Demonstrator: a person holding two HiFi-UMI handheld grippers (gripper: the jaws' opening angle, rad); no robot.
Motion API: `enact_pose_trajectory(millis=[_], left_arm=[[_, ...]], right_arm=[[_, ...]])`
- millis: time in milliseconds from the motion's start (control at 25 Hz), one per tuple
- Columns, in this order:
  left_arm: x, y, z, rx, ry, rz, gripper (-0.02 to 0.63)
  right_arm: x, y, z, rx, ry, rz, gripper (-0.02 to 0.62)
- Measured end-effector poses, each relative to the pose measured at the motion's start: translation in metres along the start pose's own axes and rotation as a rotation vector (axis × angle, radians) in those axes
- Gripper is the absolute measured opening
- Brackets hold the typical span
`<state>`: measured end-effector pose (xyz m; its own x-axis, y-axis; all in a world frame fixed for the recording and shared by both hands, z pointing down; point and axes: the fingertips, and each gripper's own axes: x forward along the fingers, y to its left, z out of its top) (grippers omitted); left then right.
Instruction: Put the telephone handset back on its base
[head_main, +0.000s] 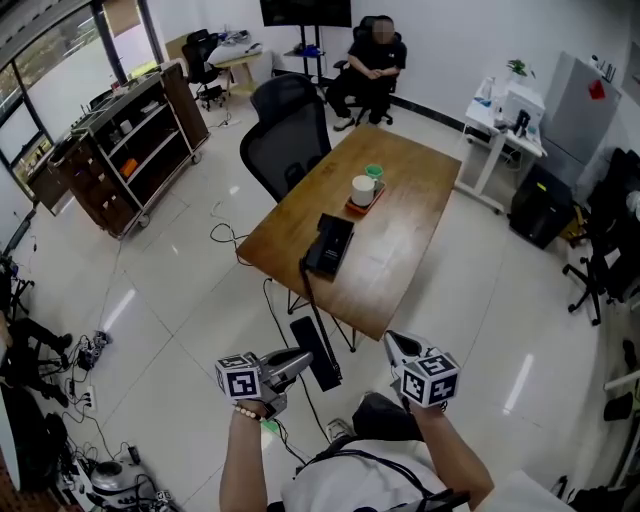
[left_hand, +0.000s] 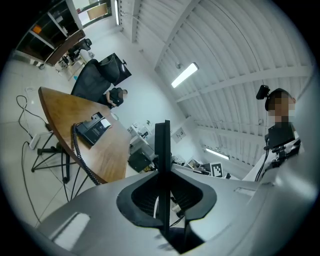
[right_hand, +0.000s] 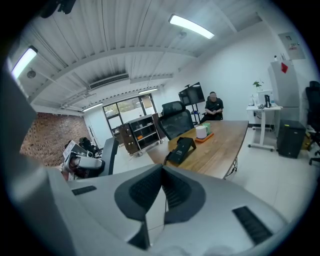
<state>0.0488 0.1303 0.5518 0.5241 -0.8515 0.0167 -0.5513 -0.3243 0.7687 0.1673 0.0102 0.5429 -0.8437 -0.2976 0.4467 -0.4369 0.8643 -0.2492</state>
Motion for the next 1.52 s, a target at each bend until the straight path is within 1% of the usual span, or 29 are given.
enact_pose_trajectory(millis=[200, 320, 600, 960, 1120, 1240, 1360, 1520], left_arm=[[-0.006, 0.012, 0.009, -0.015, -0.001, 0.016, 0.069], [-0.006, 0.023, 0.019, -0.014, 0.021, 0.020, 0.069], [0.005, 0.056, 0.053, -0.011, 0.072, 0.004, 0.069], [0.038, 0.123, 0.106, -0.026, 0.202, -0.009, 0.069], [0.053, 0.149, 0.134, -0.044, 0.236, -0.017, 0.069], [0.064, 0.167, 0.150, -0.043, 0.275, -0.028, 0.069], [0.072, 0.186, 0.165, -0.035, 0.331, -0.040, 0.069], [0.080, 0.207, 0.178, -0.046, 0.400, -0.075, 0.069]], right_arm=[[0.012, -0.002, 0.004, 0.022, -0.008, 0.000, 0.000], [0.025, -0.002, 0.011, 0.031, -0.023, 0.003, 0.000], [0.082, -0.011, 0.033, 0.054, -0.032, 0.010, 0.000], [0.168, -0.044, 0.068, 0.097, -0.015, -0.011, 0.000], [0.199, -0.060, 0.081, 0.127, -0.005, -0.023, 0.000], [0.219, -0.069, 0.087, 0.140, 0.004, -0.030, 0.000], [0.236, -0.073, 0.092, 0.153, 0.017, -0.039, 0.000], [0.245, -0.079, 0.088, 0.182, 0.033, -0.079, 0.000]])
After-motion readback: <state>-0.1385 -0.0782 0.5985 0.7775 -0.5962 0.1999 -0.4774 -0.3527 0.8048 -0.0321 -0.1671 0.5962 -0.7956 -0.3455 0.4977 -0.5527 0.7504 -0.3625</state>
